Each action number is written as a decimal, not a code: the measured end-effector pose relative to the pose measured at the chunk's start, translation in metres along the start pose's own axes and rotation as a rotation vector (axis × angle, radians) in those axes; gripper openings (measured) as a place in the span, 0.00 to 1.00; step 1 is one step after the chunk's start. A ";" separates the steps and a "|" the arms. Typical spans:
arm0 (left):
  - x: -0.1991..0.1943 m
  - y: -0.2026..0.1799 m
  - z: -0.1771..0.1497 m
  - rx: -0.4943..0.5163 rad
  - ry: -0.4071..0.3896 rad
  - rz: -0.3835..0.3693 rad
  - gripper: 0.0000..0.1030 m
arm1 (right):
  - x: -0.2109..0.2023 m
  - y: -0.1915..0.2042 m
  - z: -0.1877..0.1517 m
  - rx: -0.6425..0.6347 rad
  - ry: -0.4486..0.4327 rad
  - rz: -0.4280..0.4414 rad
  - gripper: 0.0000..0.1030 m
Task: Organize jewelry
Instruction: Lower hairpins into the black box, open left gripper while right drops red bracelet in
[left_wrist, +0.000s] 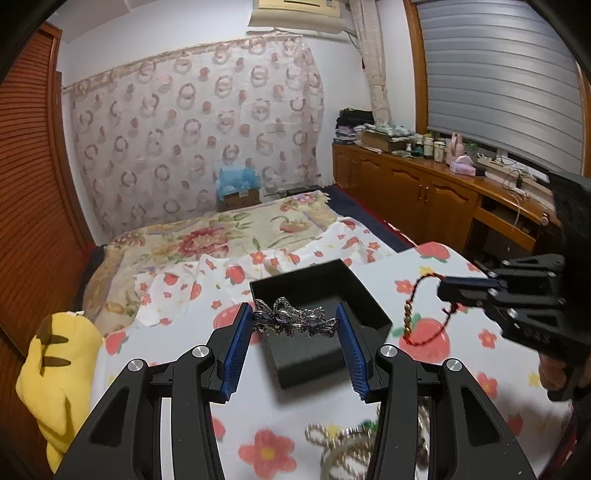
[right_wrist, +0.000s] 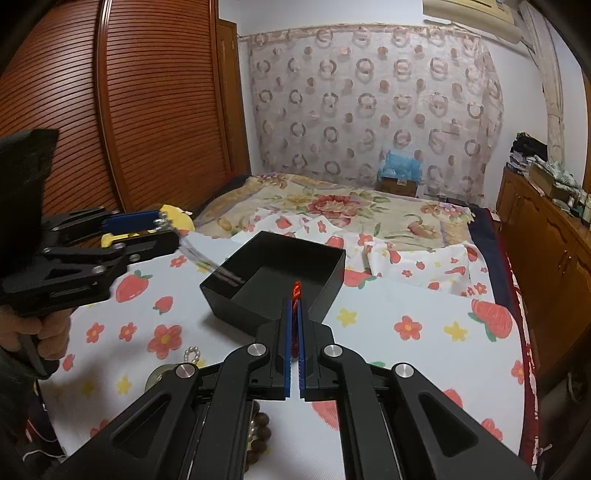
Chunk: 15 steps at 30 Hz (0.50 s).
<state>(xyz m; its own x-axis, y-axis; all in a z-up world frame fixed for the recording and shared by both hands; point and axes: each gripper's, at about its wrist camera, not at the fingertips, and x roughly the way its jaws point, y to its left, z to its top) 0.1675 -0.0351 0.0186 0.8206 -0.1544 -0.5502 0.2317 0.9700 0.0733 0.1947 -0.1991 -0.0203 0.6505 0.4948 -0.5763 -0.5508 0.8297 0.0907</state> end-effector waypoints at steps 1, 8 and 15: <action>0.006 0.001 0.002 -0.003 0.004 0.003 0.43 | 0.003 0.000 0.002 -0.001 0.003 -0.001 0.03; 0.053 0.005 0.003 -0.041 0.065 -0.008 0.43 | 0.021 -0.010 0.014 0.007 0.015 -0.006 0.03; 0.078 0.009 -0.001 -0.069 0.108 -0.040 0.43 | 0.037 -0.020 0.019 0.037 0.027 -0.001 0.03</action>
<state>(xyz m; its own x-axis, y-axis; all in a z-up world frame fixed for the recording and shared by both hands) 0.2327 -0.0381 -0.0246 0.7492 -0.1761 -0.6385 0.2237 0.9746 -0.0062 0.2400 -0.1923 -0.0278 0.6365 0.4871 -0.5980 -0.5301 0.8394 0.1196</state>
